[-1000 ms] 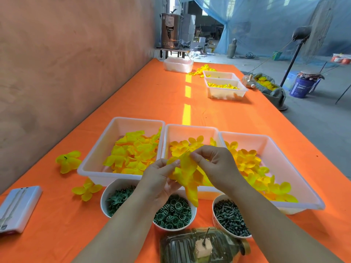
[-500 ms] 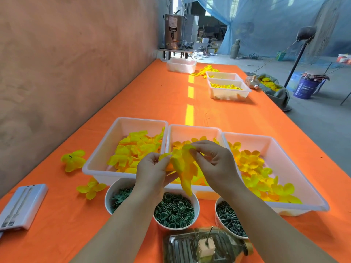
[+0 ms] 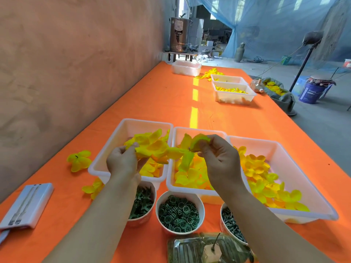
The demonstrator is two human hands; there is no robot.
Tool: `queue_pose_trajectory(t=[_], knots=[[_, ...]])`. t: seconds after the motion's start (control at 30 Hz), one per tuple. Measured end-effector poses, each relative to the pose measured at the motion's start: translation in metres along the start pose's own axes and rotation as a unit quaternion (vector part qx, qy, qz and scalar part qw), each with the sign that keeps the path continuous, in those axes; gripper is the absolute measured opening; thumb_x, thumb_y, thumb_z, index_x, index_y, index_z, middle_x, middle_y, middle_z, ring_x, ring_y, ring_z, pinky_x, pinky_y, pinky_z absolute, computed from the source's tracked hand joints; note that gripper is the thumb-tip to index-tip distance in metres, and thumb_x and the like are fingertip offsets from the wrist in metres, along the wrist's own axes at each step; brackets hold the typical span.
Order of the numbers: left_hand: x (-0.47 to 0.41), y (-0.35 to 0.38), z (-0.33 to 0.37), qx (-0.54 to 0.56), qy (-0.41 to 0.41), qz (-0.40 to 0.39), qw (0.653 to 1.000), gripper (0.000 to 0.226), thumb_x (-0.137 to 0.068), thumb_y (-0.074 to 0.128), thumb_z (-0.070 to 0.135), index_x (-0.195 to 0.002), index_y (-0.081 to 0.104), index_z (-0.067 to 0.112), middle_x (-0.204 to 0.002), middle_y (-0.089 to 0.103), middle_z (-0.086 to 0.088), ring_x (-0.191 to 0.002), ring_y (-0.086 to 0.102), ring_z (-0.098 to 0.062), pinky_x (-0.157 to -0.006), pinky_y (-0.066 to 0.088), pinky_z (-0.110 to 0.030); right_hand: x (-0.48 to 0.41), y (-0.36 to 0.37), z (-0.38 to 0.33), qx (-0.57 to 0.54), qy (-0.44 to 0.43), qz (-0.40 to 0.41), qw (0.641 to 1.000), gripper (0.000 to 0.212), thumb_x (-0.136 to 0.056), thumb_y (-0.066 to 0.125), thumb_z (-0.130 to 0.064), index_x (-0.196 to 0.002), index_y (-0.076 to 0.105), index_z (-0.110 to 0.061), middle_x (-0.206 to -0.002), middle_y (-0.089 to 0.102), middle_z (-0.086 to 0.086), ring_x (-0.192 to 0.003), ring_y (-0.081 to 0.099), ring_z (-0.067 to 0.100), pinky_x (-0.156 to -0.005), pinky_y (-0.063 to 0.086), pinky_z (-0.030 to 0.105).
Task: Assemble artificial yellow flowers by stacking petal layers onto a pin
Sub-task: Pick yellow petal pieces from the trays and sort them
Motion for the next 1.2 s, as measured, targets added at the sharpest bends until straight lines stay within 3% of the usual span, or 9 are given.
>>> queue_pose_trajectory(t=[0.13,0.23,0.43,0.57,0.67,0.73,0.8,0.93,1.2], knots=[[-0.028,-0.03,0.015,0.01,0.0,0.058,0.998,0.011,-0.093,0.063,-0.001,-0.104,0.062,0.0,-0.097,0.064,-0.021,-0.075,0.062,-0.027,-0.044,0.053,-0.028,-0.019,-0.002,0.011,-0.038,0.03,0.122,0.991,0.018,-0.094,0.058,-0.022,-0.079,0.066,-0.025,-0.07,0.065,0.0,-0.063,0.057,0.014,-0.06,0.046,0.027],[-0.035,-0.045,0.021,0.004,0.006,0.024,1.0,0.013,-0.095,0.063,0.004,-0.086,0.055,0.009,-0.078,0.061,-0.014,-0.054,0.062,-0.019,-0.039,0.051,-0.023,-0.032,0.006,0.03,0.032,0.08,0.042,0.995,0.012,-0.097,0.06,-0.014,-0.088,0.068,-0.012,-0.084,0.067,0.023,-0.077,0.059,0.039,-0.07,0.049,0.045],[-0.014,-0.042,0.02,-0.058,0.023,-0.1,0.993,0.014,-0.096,0.061,0.007,-0.084,0.055,0.012,-0.074,0.063,-0.01,-0.046,0.062,-0.013,-0.04,0.051,-0.024,-0.048,0.059,0.054,0.052,0.234,-0.035,0.97,0.009,-0.088,0.073,-0.014,-0.088,0.066,-0.009,-0.082,0.067,0.014,-0.057,0.064,0.011,-0.048,0.051,0.027],[-0.004,-0.048,0.03,-0.119,0.035,-0.162,0.979,0.015,-0.094,0.063,0.006,-0.083,0.055,0.012,-0.062,0.064,-0.005,-0.04,0.058,-0.012,-0.038,0.046,-0.022,-0.061,0.096,0.061,0.108,0.251,-0.029,0.962,0.031,-0.083,0.079,-0.028,-0.094,0.067,-0.001,-0.092,0.07,0.02,-0.075,0.065,0.031,-0.07,0.056,0.047],[-0.001,-0.052,0.034,-0.131,0.054,-0.176,0.974,0.016,-0.09,0.066,0.002,-0.081,0.056,0.01,-0.057,0.063,-0.006,-0.039,0.056,-0.014,-0.036,0.043,-0.022,-0.063,0.116,0.06,0.023,0.329,-0.102,0.939,0.048,-0.085,0.079,-0.027,-0.121,0.055,-0.004,-0.1,0.066,0.014,-0.067,0.067,0.02,-0.057,0.053,0.033],[0.003,-0.051,0.031,-0.131,0.076,-0.18,0.972,0.02,-0.086,0.069,-0.002,-0.078,0.056,0.012,-0.059,0.063,-0.008,-0.042,0.053,-0.018,-0.041,0.04,-0.022,-0.065,0.12,0.055,0.059,0.307,-0.123,0.942,0.056,-0.085,0.078,-0.032,-0.129,0.052,-0.01,-0.11,0.063,0.011,-0.085,0.069,0.024,-0.07,0.056,0.037],[0.007,-0.046,0.024,-0.121,0.088,-0.182,0.972,0.024,-0.082,0.072,-0.005,-0.079,0.055,0.012,-0.057,0.063,-0.004,-0.039,0.051,-0.013,-0.04,0.036,-0.018,-0.066,0.115,0.043,0.094,0.236,-0.125,0.959,0.04,-0.087,0.073,-0.041,-0.113,0.065,-0.012,-0.106,0.069,0.006,-0.093,0.067,0.024,-0.08,0.057,0.04],[0.014,-0.032,0.006,-0.12,0.082,-0.169,0.975,0.029,-0.081,0.077,0.001,-0.078,0.052,0.015,-0.057,0.059,0.0,-0.038,0.053,-0.009,-0.032,0.033,-0.015,-0.045,0.09,0.015,0.087,0.214,-0.283,0.931,0.036,-0.078,0.078,-0.053,-0.071,0.069,-0.019,-0.057,0.059,-0.009,-0.056,0.051,0.008,-0.047,0.039,0.019],[0.048,0.013,-0.017,-0.112,0.034,-0.218,0.969,0.03,-0.072,0.082,0.009,-0.091,0.06,0.012,-0.072,0.059,-0.01,-0.034,0.051,-0.005,-0.03,0.033,-0.017,-0.035,0.019,0.011,0.046,0.217,-0.258,0.94,0.026,-0.08,0.082,-0.014,-0.064,0.062,-0.015,-0.06,0.056,0.001,-0.054,0.047,0.01,-0.053,0.038,0.026]])
Point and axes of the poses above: each hand's wrist, its own x-axis away from the middle knuckle, its own y-axis out of the palm, z = x × y, the point moved 2 cm from there along -x, towards the middle knuckle
